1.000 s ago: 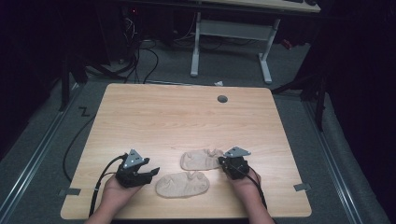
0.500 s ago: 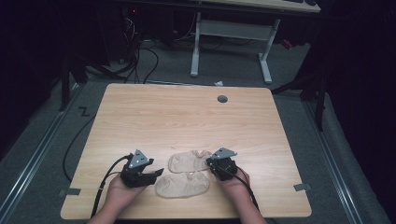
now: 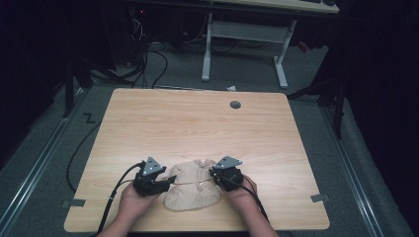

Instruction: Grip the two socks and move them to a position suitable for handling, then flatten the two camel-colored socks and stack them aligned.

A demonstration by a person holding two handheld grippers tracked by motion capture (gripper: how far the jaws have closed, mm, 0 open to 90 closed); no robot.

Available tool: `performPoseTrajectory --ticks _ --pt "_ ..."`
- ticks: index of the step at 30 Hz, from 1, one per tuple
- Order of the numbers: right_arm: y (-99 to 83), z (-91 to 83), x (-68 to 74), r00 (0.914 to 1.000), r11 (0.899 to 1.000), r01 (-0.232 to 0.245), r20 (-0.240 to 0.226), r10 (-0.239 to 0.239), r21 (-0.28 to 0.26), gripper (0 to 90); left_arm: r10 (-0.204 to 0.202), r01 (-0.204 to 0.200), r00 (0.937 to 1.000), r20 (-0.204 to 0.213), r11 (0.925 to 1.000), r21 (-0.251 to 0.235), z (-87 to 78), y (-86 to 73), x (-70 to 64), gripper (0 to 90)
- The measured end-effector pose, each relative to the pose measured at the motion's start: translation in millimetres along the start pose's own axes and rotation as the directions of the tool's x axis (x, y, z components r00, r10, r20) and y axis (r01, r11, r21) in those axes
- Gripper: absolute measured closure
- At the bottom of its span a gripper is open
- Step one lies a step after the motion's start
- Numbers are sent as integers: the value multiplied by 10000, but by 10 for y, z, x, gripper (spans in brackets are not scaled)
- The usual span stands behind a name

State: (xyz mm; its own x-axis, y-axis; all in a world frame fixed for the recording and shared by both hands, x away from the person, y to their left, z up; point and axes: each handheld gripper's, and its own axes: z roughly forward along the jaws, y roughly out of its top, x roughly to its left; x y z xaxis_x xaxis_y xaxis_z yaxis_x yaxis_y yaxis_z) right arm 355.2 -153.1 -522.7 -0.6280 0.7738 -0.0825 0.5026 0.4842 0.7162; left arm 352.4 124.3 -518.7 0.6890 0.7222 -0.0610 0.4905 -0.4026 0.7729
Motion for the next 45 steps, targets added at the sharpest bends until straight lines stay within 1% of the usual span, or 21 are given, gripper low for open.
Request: performPoseTrajectory --ticks 2,4,5,6,8,9,12,14,17,19,20,21,22,26,29,32,35,39,41,42,45 --pt "12 -75 -51 9993 9987 -292 214 301 -411 743 17 -16 9999 -129 10000 40 30 6 -4 483" --pt "13 -117 -122 9971 9958 -635 384 661 -657 698 -164 167 9996 -246 9998 109 67 -1 2 515" --pt "6 -120 -171 9942 9933 -891 538 932 -732 676 -217 222 9994 -256 9996 194 80 -8 12 535" --pt "-4 -114 -199 9914 9915 -1084 658 1132 -721 671 -306 311 9993 -229 9992 234 93 -14 19 547" --pt "-26 -97 -230 9893 9893 -1309 556 1345 -644 673 -427 432 9988 -236 9989 207 107 -17 31 569" --pt "-38 -84 -230 9895 9892 -1339 470 1367 -594 679 -443 448 9987 -244 9988 185 110 -16 34 579" --pt "-42 -53 -189 9918 9919 -1181 426 1202 -474 690 -764 765 9970 -132 9971 40 130 -9 48 632" --pt "-43 -24 -177 9931 9935 -1074 441 1091 -388 702 -823 824 9965 -109 9965 119 152 -6 56 666" --pt "-66 31 -179 9930 9939 -1102 410 1104 -76 716 -789 795 9966 -216 9964 293 189 -10 57 722" --pt "-74 32 -190 9920 9924 -1225 287 1227 -89 748 -765 771 9969 -208 9967 268 195 -11 54 770" --pt "-76 31 -191 9923 9926 -1212 243 1213 -86 770 -760 765 9969 -214 9968 229 201 -12 42 796" --pt "-76 26 -177 9927 9929 -1185 203 1185 -45 821 -727 732 9971 -214 9971 222 201 -12 35 833" --pt "-75 26 -171 9939 9940 -1089 186 1090 -49 833 -658 664 9975 -248 9975 236 202 -9 24 854" --pt "-63 7 -140 9968 9972 -738 312 740 -75 846 -560 562 9977 -391 9984 53 182 7 6 867" --pt "-52 -61 -135 9965 9964 -744 362 759 -414 846 -544 538 9979 -337 9984 -186 134 32 -9 868" --pt "-34 -124 -121 9964 9949 -657 484 695 -765 846 -353 340 9987 -362 9988 -359 92 56 -42 868" --pt "-25 -145 -106 9969 9944 -560 506 607 -895 846 -229 211 9990 -383 9986 -488 56 71 -60 868" --pt "-14 -175 -85 9970 9936 -471 570 531 -1022 846 -275 250 9988 -397 9978 -607 13 80 -49 867" --pt "-5 -198 -68 9973 9929 -443 542 505 -1107 846 -341 319 9989 -332 9973 -655 -11 88 -39 867" --pt "0 -213 -57 9975 9926 -357 562 424 -1157 846 -349 326 9988 -330 9971 -683 -16 89 -38 868" --pt "7 -249 -32 9980 9921 -241 550 311 -1234 846 -306 280 9989 -346 9969 -737 -58 100 -49 868"
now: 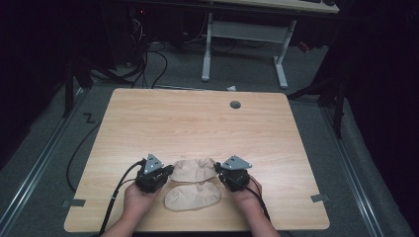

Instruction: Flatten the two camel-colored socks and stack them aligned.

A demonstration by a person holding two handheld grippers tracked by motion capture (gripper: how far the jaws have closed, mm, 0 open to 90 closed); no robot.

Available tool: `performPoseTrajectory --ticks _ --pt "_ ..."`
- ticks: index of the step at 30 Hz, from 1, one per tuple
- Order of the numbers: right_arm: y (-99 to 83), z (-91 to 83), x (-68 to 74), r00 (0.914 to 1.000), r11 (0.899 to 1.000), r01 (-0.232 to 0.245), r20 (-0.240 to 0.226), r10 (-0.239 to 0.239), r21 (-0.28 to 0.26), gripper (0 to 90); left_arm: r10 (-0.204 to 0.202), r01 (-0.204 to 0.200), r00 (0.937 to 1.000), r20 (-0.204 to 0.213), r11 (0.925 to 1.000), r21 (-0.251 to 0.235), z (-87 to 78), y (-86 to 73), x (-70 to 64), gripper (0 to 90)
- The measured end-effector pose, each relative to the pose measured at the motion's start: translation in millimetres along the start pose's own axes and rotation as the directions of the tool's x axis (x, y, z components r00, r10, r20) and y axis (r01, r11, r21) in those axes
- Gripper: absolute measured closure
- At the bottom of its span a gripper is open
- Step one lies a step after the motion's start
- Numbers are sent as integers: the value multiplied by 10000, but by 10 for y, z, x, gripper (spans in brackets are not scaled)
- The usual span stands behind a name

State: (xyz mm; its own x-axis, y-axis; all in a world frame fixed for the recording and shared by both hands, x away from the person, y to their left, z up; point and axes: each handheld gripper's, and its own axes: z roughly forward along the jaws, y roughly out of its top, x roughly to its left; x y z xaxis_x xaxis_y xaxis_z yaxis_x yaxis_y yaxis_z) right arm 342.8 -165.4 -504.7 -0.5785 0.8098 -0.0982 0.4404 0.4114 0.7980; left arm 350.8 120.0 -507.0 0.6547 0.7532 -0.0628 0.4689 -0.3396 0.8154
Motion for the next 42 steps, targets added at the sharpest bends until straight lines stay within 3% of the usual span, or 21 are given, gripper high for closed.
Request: performPoseTrajectory --ticks 12,17,20,23,28,32,34,38,42 --pt "-1 -249 40 9997 9984 261 45 -259 -506 846 109 -107 9996 250 9999 -93 -164 10 -55 868" --pt "-37 -350 91 9992 9977 385 -118 -393 -563 847 193 -189 9994 302 9998 -118 -321 -28 -170 869" --pt "-57 -434 134 9988 9966 392 -268 -413 -725 847 525 -524 9984 195 9986 -65 -425 -40 -256 870" --pt "-91 -489 199 9978 9960 551 -339 -576 -705 846 215 -214 9991 355 9998 -18 -505 -101 -286 870" --pt "-191 -518 290 9954 9966 729 -592 -751 -383 847 106 -127 9987 504 9990 417 -531 -220 -346 869" --pt "-253 -497 333 9939 9968 795 -770 -794 -13 846 298 -339 9982 519 9962 807 -509 -287 -385 869" --pt "-276 -480 346 9937 9971 749 -850 -735 129 846 163 -217 9982 569 9951 963 -489 -328 -389 869" --pt "-332 -449 370 9924 9947 842 -951 -784 585 845 338 -428 9976 603 9872 1537 -428 -381 -400 866" --pt "-366 -410 383 9916 9926 832 -1067 -736 887 843 411 -501 9976 556 9839 1713 -394 -399 -412 865"
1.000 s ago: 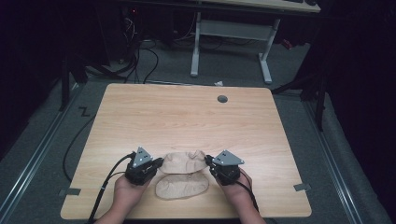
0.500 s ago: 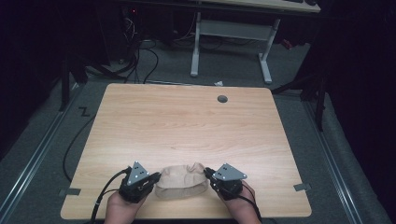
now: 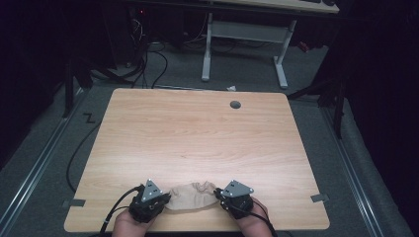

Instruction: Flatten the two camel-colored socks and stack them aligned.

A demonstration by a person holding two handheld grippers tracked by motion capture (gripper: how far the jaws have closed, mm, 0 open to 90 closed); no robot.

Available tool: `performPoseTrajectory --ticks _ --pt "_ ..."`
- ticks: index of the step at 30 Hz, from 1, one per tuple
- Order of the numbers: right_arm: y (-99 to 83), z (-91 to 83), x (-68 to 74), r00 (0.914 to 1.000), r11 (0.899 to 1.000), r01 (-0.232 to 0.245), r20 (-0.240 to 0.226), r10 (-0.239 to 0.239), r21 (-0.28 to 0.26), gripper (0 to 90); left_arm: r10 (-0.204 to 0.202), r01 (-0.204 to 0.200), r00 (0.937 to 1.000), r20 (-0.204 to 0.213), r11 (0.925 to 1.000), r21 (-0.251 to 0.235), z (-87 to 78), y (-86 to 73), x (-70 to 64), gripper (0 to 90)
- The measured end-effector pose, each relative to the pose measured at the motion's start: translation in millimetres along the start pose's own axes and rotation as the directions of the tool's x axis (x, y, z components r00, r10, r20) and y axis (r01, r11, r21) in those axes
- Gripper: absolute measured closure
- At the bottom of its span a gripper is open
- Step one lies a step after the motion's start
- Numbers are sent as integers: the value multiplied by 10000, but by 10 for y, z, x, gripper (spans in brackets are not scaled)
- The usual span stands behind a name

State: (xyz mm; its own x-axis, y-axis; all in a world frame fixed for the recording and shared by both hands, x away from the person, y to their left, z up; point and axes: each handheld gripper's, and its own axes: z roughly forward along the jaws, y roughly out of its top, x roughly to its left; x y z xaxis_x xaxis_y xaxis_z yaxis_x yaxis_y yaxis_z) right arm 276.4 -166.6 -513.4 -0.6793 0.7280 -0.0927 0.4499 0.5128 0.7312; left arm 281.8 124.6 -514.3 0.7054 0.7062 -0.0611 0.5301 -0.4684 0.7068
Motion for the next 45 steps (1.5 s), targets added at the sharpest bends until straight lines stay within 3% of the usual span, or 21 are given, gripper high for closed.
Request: performPoseTrajectory --ticks 4,7,12,20,23,27,30,33,35,36,37,38,40,42,45 --pt "-39 63 -4 9998 9991 146 -126 -141 408 841 315 -308 9992 -240 9991 274 74 -6 -23 860" --pt "-51 95 -36 9997 9991 -6 -225 16 421 838 480 -474 9982 -365 9987 191 117 14 -9 855" --pt "-50 110 -58 9997 9992 -118 -228 127 371 822 221 -220 9992 -348 9997 45 164 45 78 827" --pt "-29 154 -79 9995 9993 -237 -184 242 278 808 360 -361 9980 -522 9993 -17 234 118 174 807" --pt "-5 171 -101 9996 9994 -240 -153 244 262 770 165 -171 9989 -432 9997 -144 242 143 238 762" --pt "54 45 -182 9970 9942 -769 -34 769 -750 715 -275 258 9995 -175 9955 -907 121 196 325 658" --pt "71 -58 -316 9931 9855 -938 570 1028 -1414 668 -266 187 9983 -517 9888 -1480 -21 237 473 607" --pt "20 -73 -525 9819 9804 -1219 1256 1419 -1545 625 -498 341 9948 -885 9847 -1709 -104 213 703 577" --pt "-82 -73 -758 9659 9769 -1457 1914 1746 -1560 600 -516 288 9897 -1332 9854 -1679 -130 174 860 562" --pt "-105 -74 -804 9611 9754 -1561 2038 1863 -1555 593 -547 276 9838 -1710 9872 -1569 -136 143 967 558" --pt "-161 -84 -924 9510 9738 -1695 2340 2020 -1518 580 -579 298 9794 -1936 9890 -1448 -139 126 1032 554" --pt "-192 -93 -988 9433 9715 -1821 2518 2162 -1519 574 -797 500 9730 -2165 9890 -1393 -141 102 1133 549" --pt "-284 -129 -1168 9232 9658 -2099 2943 2470 -1524 569 -1131 809 9657 -2337 9864 -1431 -150 76 1259 543" --pt "-349 -161 -1274 9089 9602 -2322 3170 2710 -1549 560 -1289 968 9608 -2456 9856 -1385 -140 57 1333 534" --pt "-461 -198 -1385 8884 9480 -2792 3336 3154 -1527 553 -1347 1101 9593 -2482 9877 -1106 -81 27 1366 522"
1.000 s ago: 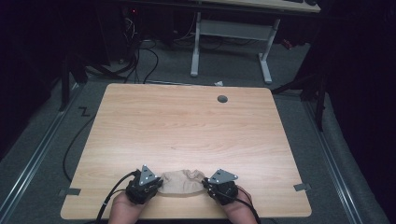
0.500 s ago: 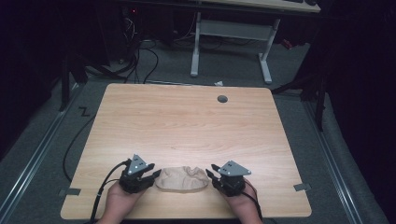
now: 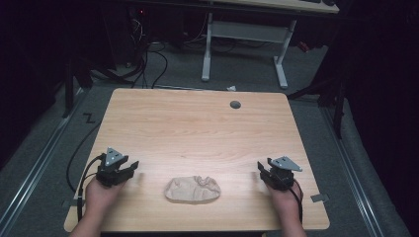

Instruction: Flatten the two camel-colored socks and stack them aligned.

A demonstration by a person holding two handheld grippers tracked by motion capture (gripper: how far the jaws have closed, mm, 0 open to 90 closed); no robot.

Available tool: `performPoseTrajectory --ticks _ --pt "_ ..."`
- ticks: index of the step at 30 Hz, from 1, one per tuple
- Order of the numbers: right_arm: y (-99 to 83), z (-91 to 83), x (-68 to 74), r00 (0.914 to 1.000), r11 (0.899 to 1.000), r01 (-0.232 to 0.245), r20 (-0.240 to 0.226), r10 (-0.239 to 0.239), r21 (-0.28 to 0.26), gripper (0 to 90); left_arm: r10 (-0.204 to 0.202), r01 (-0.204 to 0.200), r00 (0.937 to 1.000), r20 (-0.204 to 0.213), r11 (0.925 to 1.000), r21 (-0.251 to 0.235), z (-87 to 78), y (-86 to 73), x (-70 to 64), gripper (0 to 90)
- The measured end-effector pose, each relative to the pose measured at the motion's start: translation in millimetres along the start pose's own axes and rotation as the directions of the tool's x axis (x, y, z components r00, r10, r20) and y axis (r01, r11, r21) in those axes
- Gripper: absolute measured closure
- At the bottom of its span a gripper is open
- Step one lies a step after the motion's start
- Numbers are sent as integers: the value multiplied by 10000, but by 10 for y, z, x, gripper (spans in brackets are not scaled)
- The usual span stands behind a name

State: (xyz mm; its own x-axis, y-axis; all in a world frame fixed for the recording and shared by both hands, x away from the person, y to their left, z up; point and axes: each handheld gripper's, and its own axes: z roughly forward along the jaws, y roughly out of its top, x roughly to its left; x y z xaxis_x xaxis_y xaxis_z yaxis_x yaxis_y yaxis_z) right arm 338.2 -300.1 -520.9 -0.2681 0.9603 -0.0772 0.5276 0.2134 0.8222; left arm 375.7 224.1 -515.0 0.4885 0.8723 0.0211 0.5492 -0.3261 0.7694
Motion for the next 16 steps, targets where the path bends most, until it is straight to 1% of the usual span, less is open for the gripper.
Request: performPoseTrajectory --ticks 1,2,4,6,9,12,14,16 --pt "-17 0 -10 10000 9999 -94 14 94 96 553 0 0 10000 0 10000 0 0 0 0 518" --pt "-33 3 -16 10000 9999 -75 28 74 134 553 11 -12 10000 40 9999 132 13 -6 -20 517" --pt "-46 -4 -14 10000 9998 -49 23 49 205 551 162 -163 9998 61 9997 160 4 -8 -53 514" --pt "-49 -25 5 10000 9998 4 -28 -4 189 551 241 -244 9995 192 9996 162 -9 9 -80 508" --pt "-60 -50 27 9998 9997 162 -87 -161 166 548 121 -122 9993 342 9999 0 -40 32 -95 503" --pt "-68 -55 31 9999 9997 -30 -145 33 234 546 113 -113 9992 372 9999 6 -55 9 -99 501" --pt "-57 -46 50 9999 9997 -40 -160 44 231 545 106 -107 9994 340 9999 51 -68 -7 -84 499" --pt "-34 -22 69 9998 9998 148 -147 -146 162 543 -20 19 9992 392 10000 13 -93 -11 -53 499"
